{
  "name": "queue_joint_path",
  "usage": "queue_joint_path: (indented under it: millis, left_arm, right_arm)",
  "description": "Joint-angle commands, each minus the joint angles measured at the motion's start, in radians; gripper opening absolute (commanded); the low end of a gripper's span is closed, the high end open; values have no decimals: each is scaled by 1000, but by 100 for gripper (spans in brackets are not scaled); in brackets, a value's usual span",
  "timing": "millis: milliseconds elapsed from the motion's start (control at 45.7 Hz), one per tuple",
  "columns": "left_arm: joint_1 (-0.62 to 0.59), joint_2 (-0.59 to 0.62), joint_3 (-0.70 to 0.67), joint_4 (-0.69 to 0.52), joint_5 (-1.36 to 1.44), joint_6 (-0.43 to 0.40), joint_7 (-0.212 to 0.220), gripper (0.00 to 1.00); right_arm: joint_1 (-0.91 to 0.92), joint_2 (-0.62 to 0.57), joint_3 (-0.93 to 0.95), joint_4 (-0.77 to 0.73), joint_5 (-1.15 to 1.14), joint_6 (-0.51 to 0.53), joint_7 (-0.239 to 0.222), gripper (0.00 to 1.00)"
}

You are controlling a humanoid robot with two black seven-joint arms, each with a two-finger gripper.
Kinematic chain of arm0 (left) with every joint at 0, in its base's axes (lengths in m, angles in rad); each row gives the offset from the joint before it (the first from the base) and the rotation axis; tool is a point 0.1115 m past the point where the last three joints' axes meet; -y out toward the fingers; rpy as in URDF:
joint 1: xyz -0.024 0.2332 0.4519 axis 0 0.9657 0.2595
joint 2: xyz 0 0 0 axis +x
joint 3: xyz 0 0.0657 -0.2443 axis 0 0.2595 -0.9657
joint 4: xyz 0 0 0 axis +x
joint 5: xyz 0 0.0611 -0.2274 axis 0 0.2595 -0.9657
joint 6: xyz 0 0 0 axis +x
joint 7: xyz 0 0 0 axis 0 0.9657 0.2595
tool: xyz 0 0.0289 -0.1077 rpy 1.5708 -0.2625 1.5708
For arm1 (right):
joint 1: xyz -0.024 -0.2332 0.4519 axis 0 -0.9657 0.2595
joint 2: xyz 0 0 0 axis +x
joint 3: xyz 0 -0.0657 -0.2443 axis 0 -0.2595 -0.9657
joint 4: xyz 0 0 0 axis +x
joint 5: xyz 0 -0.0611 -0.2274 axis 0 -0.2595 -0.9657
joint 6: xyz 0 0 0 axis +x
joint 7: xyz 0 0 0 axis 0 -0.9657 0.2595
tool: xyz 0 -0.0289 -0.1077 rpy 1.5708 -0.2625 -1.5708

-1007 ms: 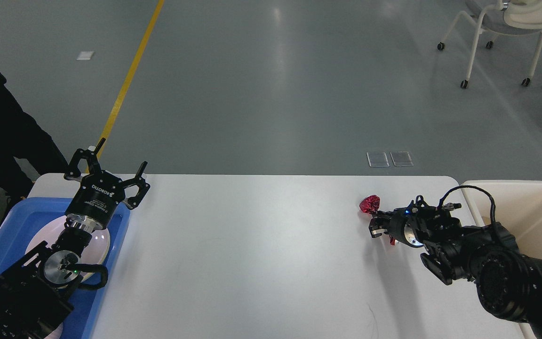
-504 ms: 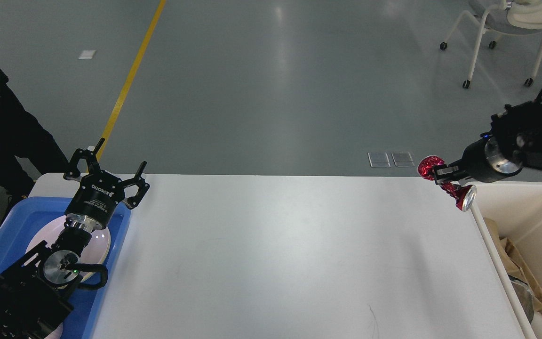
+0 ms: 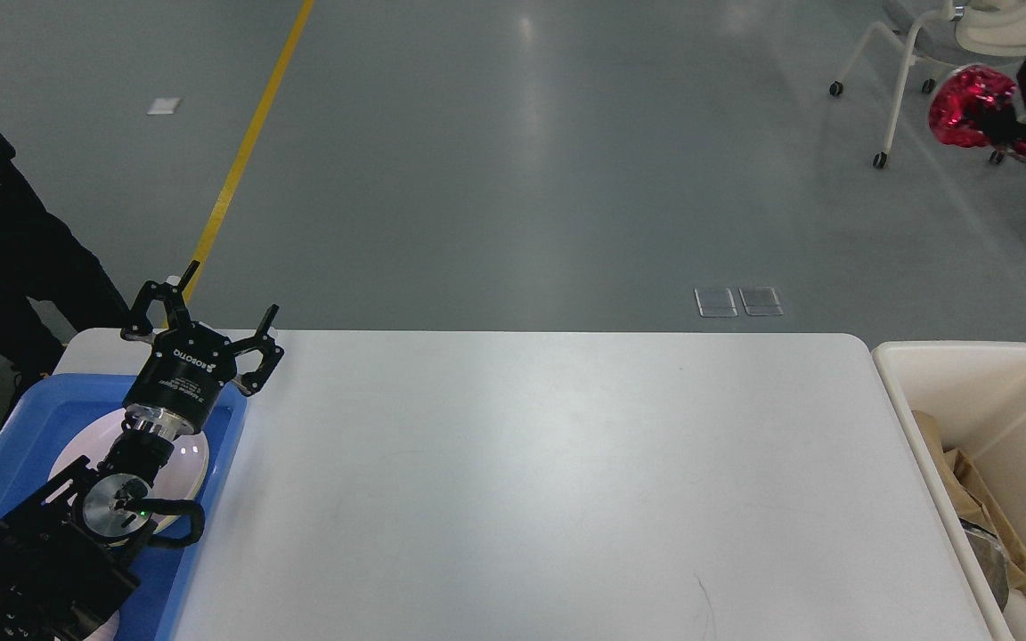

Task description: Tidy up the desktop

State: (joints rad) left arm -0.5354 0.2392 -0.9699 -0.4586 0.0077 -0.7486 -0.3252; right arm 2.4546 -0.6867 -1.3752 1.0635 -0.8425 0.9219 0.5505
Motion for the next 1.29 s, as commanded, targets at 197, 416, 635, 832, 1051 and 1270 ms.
queue_joint_path:
  millis: [197, 416, 635, 832, 1051, 1270]
  left_arm:
    - [0, 0, 0, 0, 0, 0, 0, 100]
    - [0, 0, 0, 0, 0, 0, 0, 100]
    - [0, 0, -1, 0, 0, 0, 0, 100]
    - [0, 0, 0, 0, 0, 0, 0, 100]
    - [0, 0, -1, 0, 0, 0, 0, 100]
    - [0, 0, -1, 0, 0, 0, 0, 100]
  right_arm:
    - [-1423, -87, 184, -783, 393, -648, -26, 0]
    - [-1885, 151, 318, -1021, 638, -793, -248, 0]
    - [-1910, 179, 421, -1017, 646, -861, -285, 100]
    - [-1910, 184, 429, -1017, 648, -861, -285, 100]
    - [-1843, 184, 511, -1011, 652, -862, -276, 100]
    - [-1441, 50, 1382, -711, 796, -845, -276, 100]
